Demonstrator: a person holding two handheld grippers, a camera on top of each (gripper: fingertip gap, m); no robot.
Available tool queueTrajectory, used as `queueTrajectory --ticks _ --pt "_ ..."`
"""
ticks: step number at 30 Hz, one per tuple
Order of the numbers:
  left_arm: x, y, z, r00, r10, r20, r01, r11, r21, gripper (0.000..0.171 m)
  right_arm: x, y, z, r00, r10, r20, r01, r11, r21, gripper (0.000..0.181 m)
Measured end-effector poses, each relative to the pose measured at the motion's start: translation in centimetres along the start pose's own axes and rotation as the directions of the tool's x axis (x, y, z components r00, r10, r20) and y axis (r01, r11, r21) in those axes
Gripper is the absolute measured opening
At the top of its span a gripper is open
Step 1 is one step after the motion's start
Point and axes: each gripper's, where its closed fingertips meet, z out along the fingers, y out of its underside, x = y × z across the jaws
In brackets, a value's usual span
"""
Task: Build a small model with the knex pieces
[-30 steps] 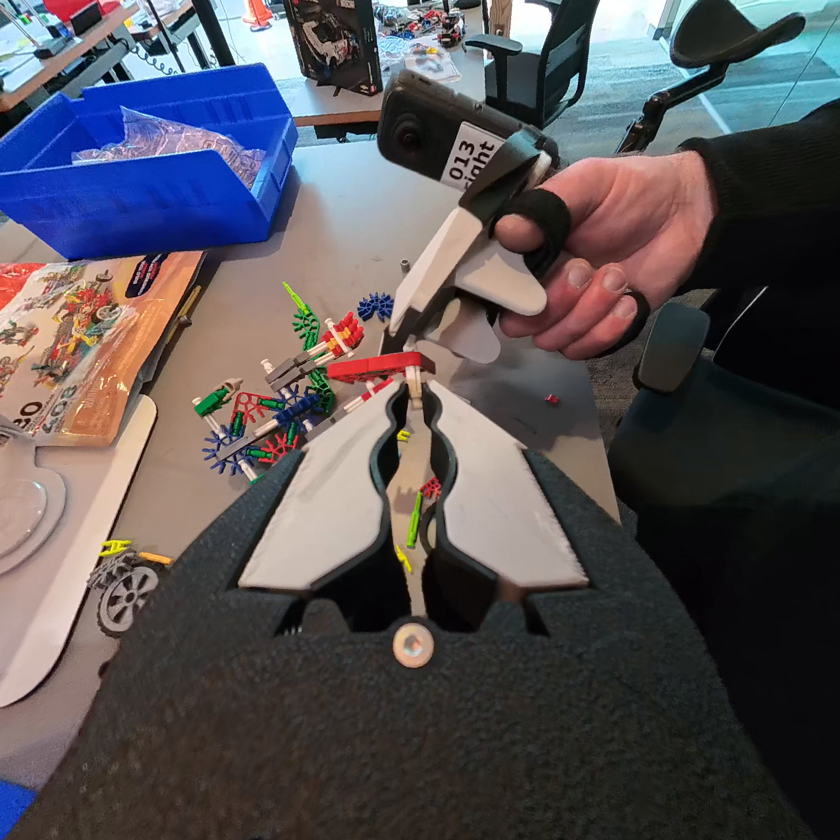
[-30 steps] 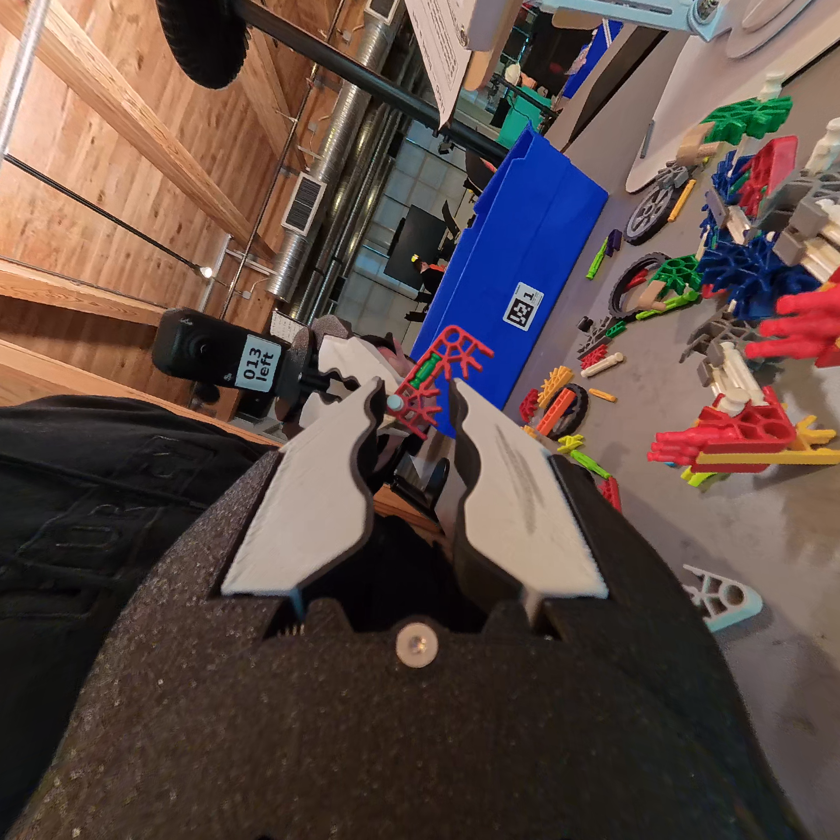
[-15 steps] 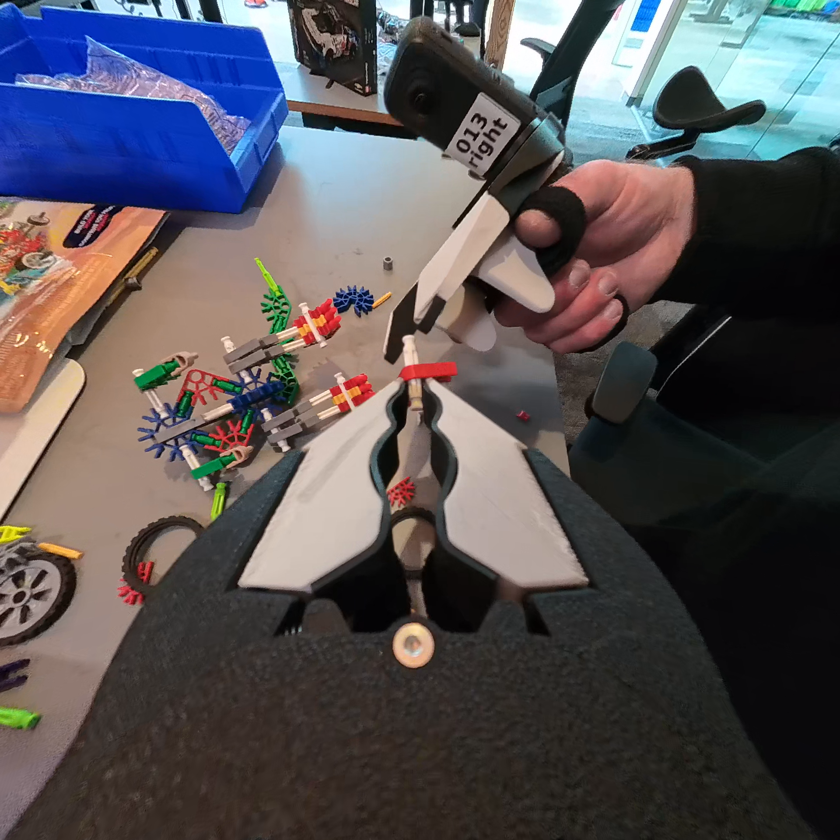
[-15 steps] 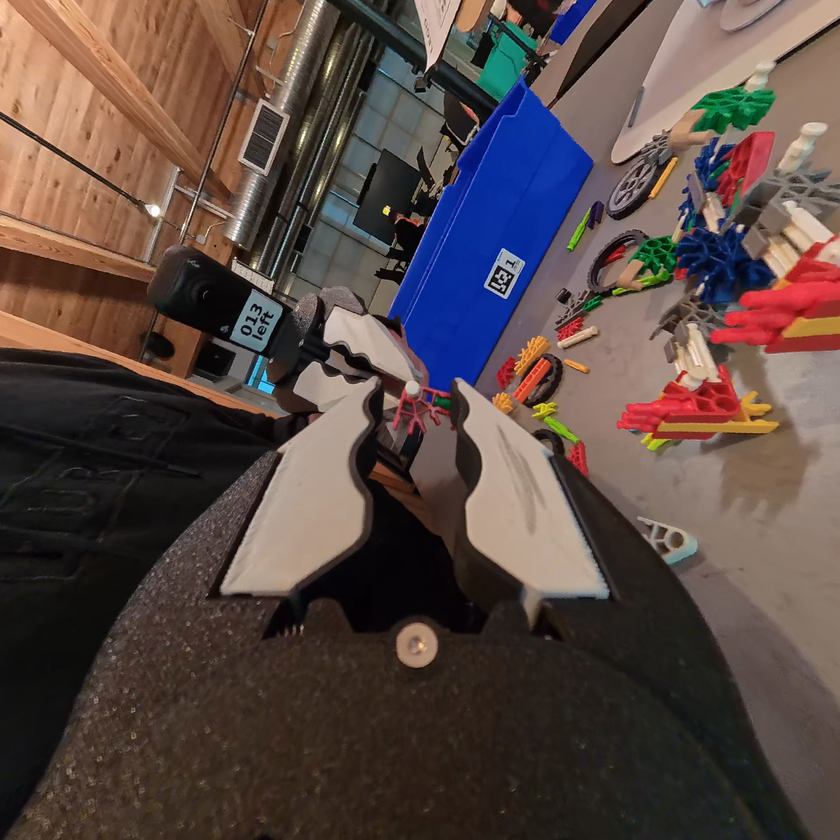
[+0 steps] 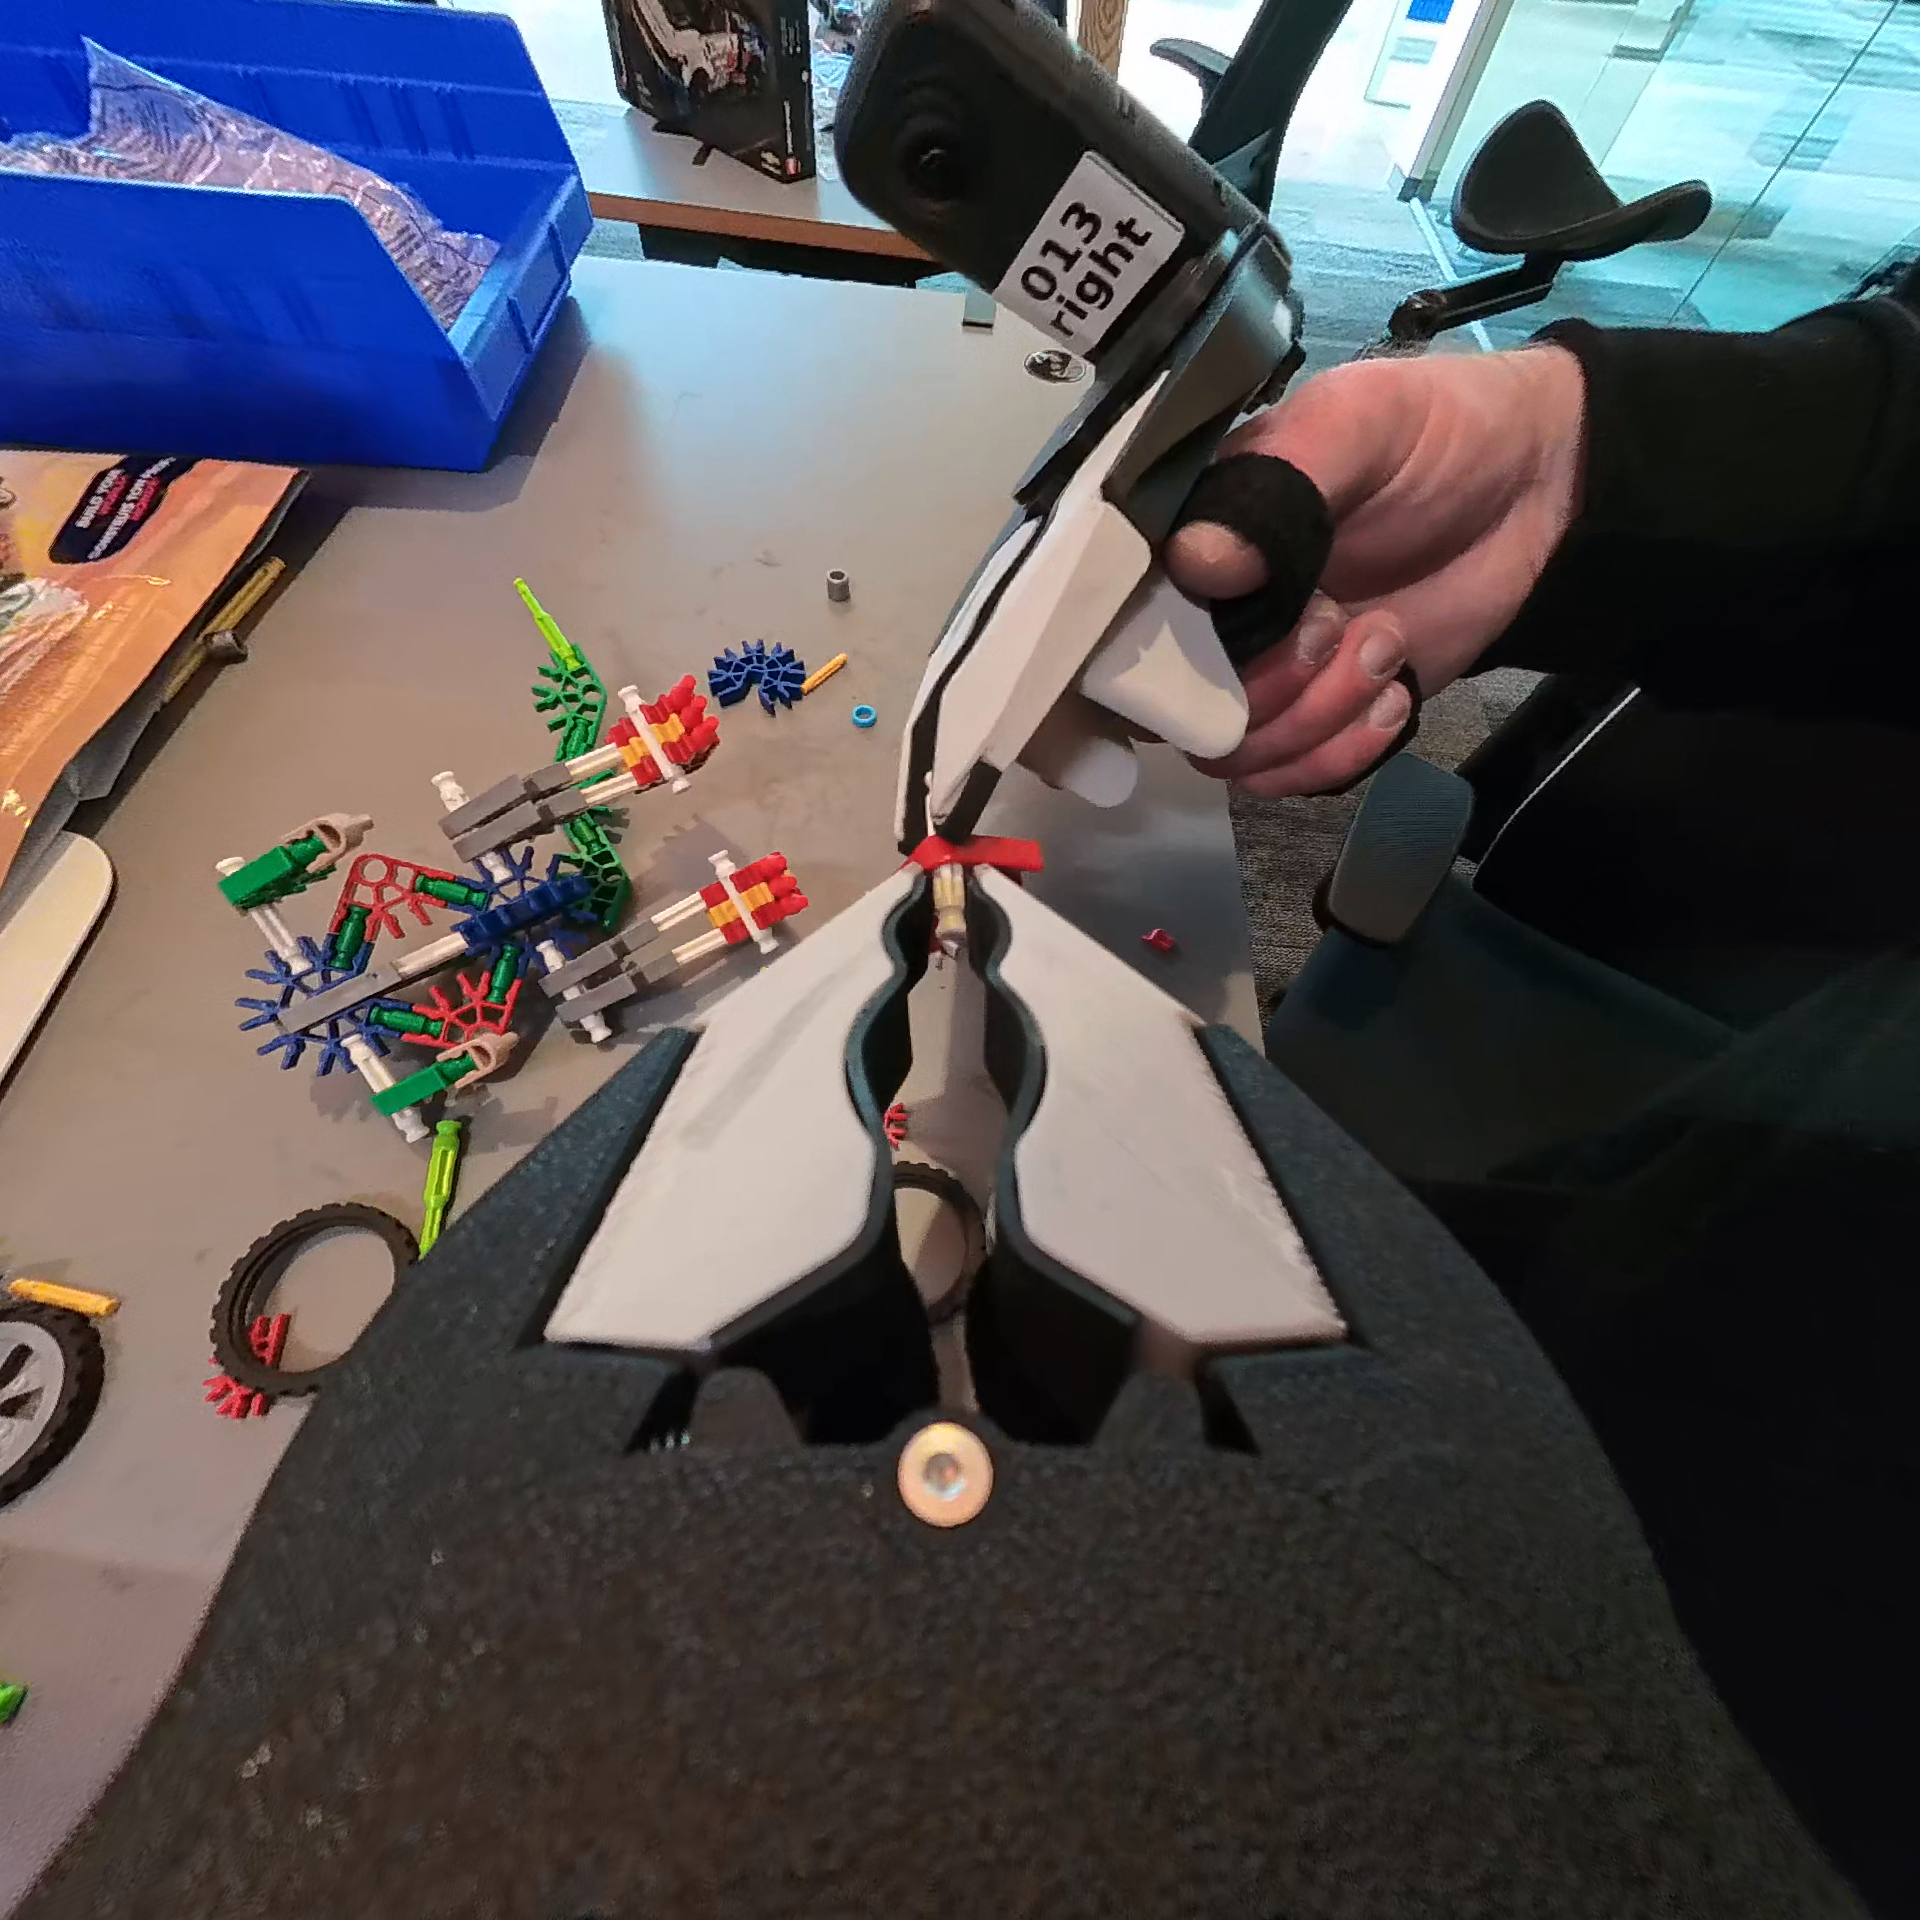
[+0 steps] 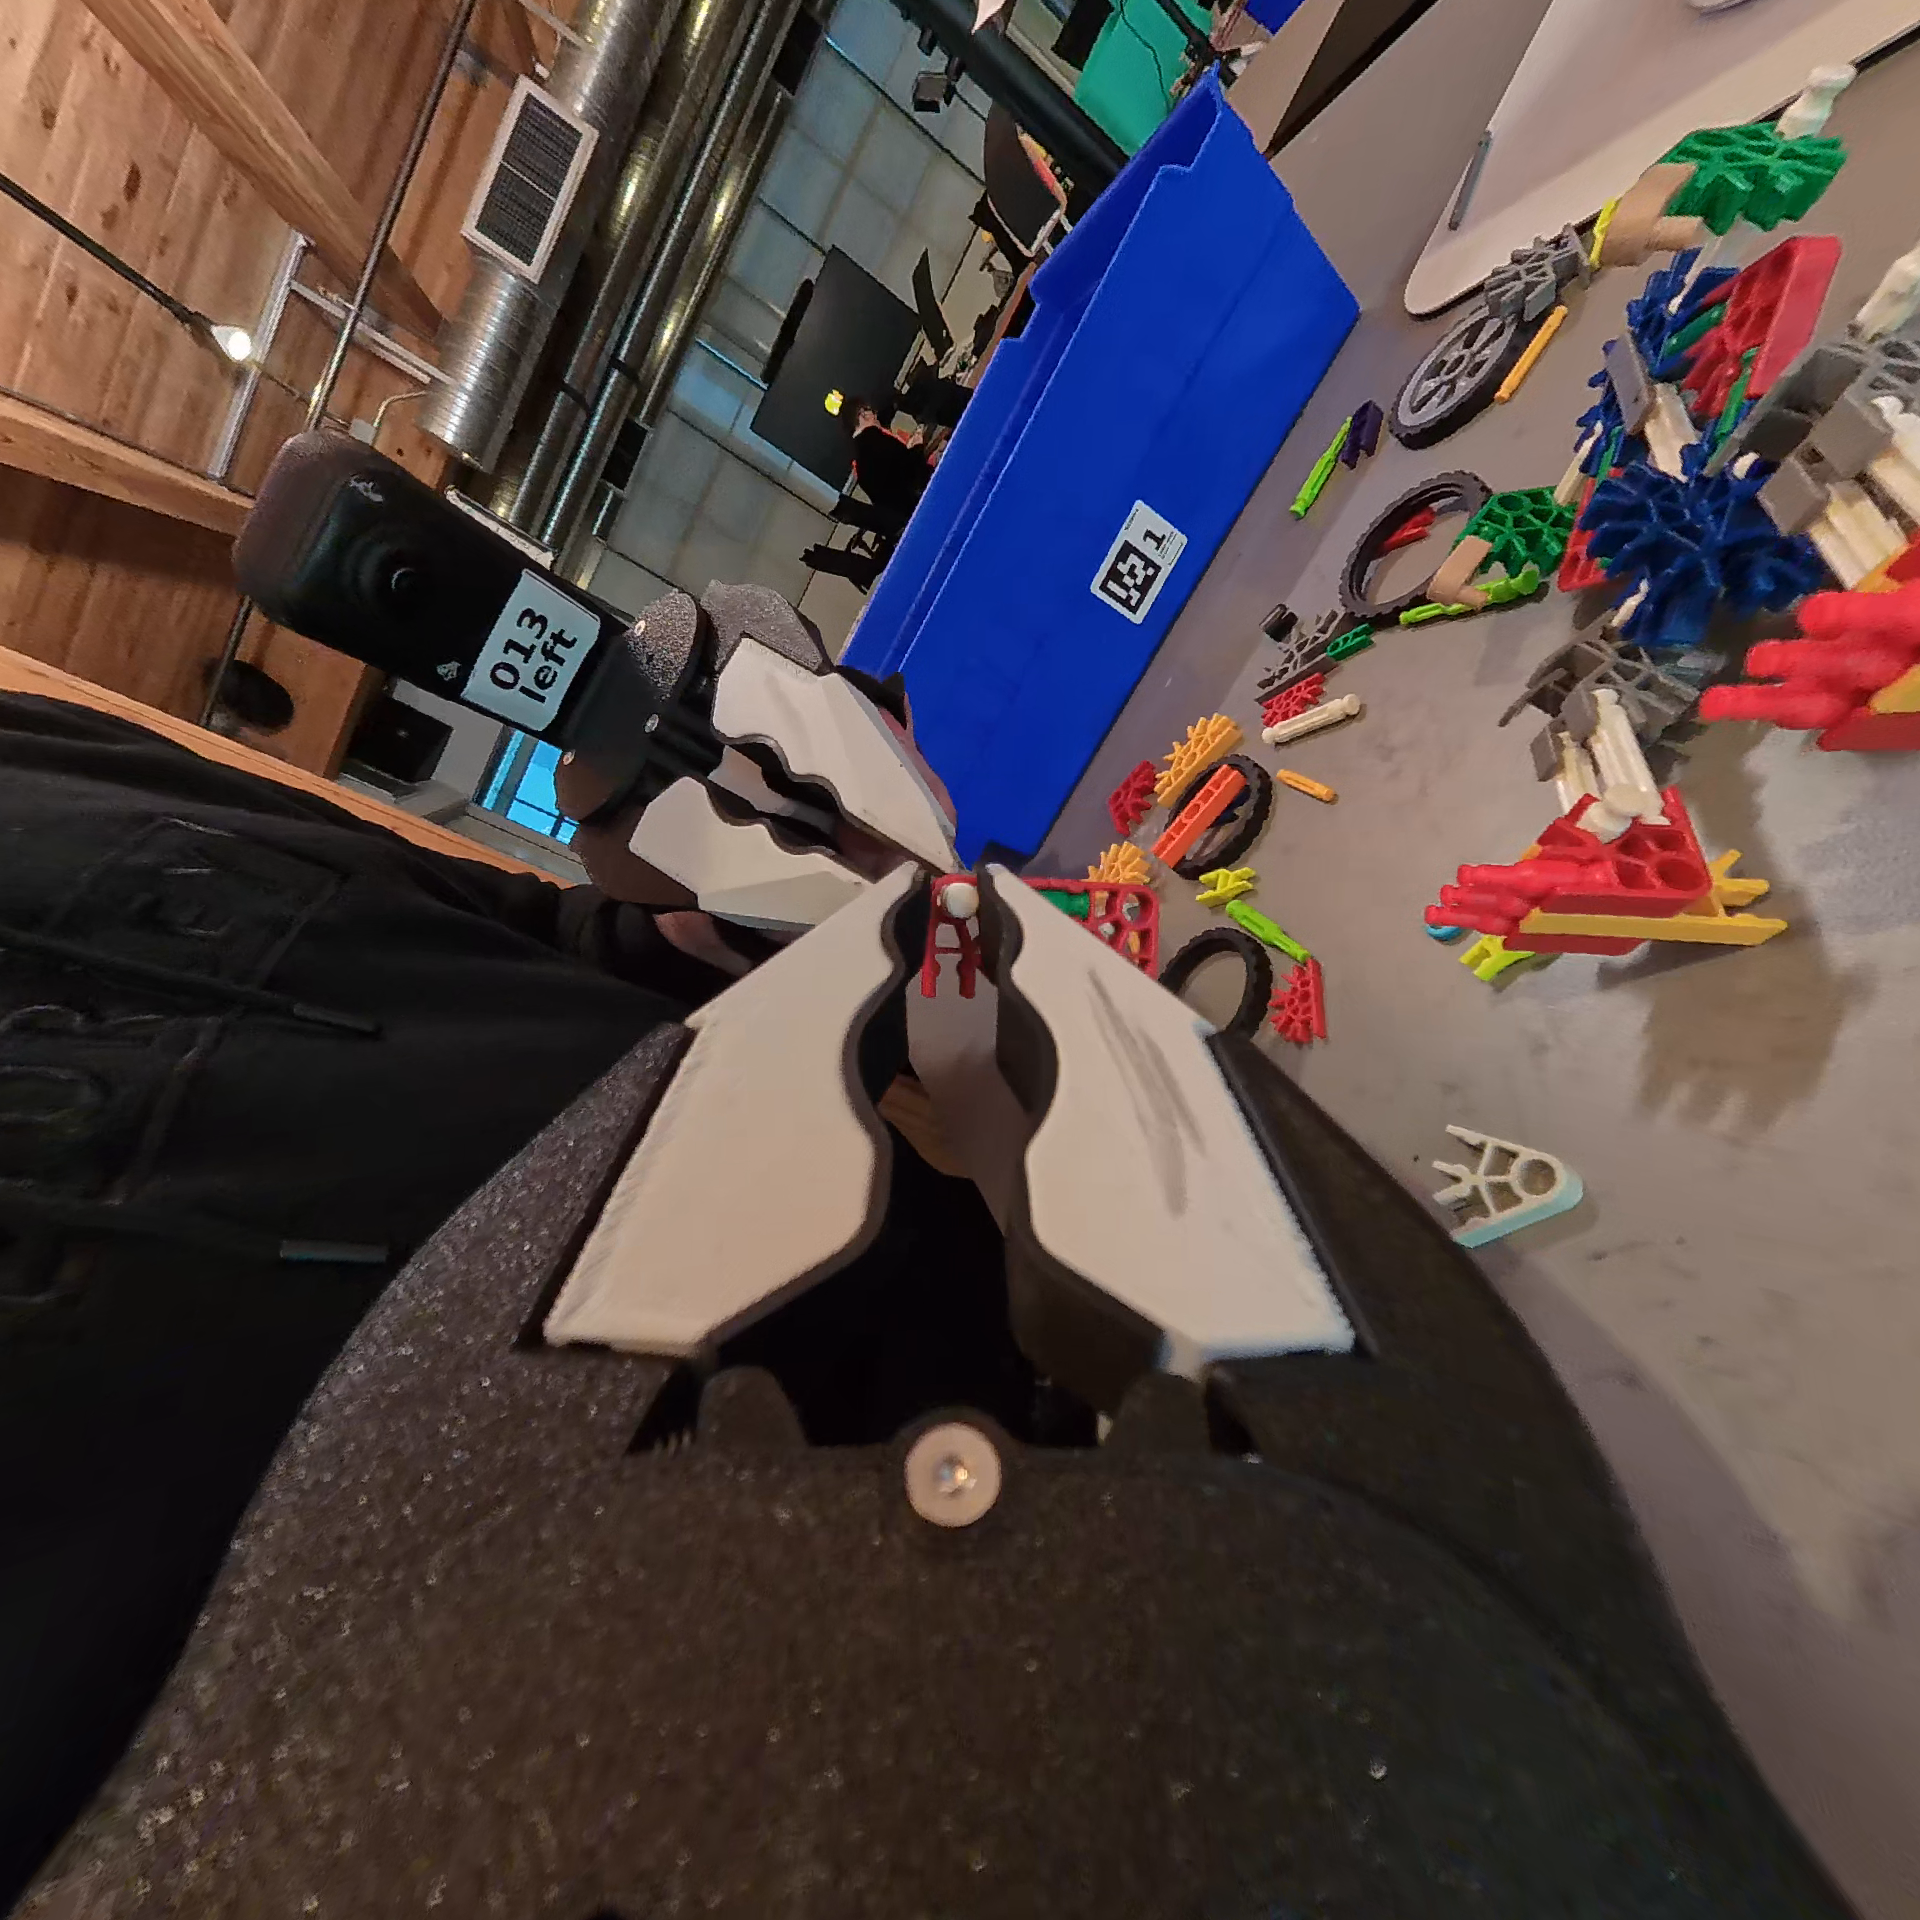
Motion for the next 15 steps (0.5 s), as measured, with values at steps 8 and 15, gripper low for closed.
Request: queueTrajectory --ticks 8,15 --pt "-0.3 -0.6 -0.8 1.000 -0.011 0.025 0.010 0.999 0.041 0.004 -0.7 -0.5 0.6 1.000 -0.017 0.012 0.016 0.999 0.037 0.007" --pt "-0.8 -0.6 -1.4 0.998 -0.004 0.056 0.002 0.999 0.039 0.002 -0.5 -1.0 1.2 1.000 -0.022 0.000 0.022 0.999 0.031 0.010"
